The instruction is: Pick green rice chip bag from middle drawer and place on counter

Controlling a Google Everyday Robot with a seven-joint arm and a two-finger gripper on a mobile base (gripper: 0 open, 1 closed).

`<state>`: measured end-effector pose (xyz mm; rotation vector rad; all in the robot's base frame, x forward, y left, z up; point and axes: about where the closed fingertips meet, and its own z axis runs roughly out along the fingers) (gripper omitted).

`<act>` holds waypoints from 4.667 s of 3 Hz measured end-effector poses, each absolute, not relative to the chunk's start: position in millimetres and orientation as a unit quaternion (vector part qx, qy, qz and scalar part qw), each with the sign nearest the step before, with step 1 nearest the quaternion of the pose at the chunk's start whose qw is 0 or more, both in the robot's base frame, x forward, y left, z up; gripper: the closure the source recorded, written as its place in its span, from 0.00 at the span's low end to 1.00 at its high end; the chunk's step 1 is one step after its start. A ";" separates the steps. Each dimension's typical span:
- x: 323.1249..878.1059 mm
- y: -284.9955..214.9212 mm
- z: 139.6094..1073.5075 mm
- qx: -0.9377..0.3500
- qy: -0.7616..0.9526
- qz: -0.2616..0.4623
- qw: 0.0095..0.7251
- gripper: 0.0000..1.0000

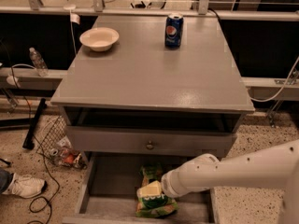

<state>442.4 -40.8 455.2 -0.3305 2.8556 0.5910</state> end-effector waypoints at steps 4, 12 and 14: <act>480.7 -8.8 404.1 -0.081 0.970 0.194 0.119 0.00; 459.8 -23.5 492.5 -0.178 0.909 0.360 0.111 1.00; 435.0 -77.1 530.6 -0.218 0.898 0.368 0.108 1.00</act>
Offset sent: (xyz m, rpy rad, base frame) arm 0.0452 0.0296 -0.0511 -0.0239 -0.0605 -0.1054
